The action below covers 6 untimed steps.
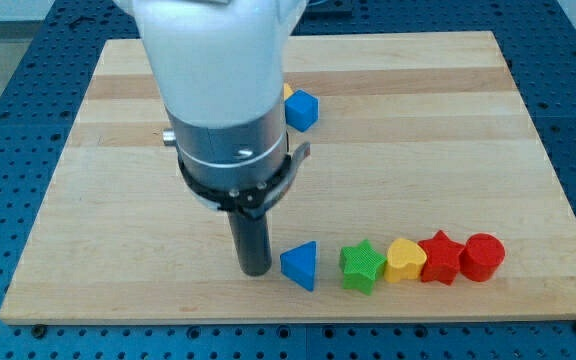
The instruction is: Slide the blue triangle to the left of green star
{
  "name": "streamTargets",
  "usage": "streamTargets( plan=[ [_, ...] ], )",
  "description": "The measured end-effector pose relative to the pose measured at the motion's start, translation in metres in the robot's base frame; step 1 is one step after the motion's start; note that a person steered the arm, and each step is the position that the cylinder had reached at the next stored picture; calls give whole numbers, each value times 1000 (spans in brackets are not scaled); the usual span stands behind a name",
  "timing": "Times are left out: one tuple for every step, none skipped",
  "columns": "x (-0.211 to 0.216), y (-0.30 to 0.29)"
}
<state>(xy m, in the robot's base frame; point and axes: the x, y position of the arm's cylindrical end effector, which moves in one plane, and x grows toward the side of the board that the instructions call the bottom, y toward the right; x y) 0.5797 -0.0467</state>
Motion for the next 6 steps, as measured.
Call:
streamTargets(
  plan=[
    [6,1],
    [6,1],
    [2,1],
    [-1,1],
    [-1,12],
    [-1,21]
  ],
)
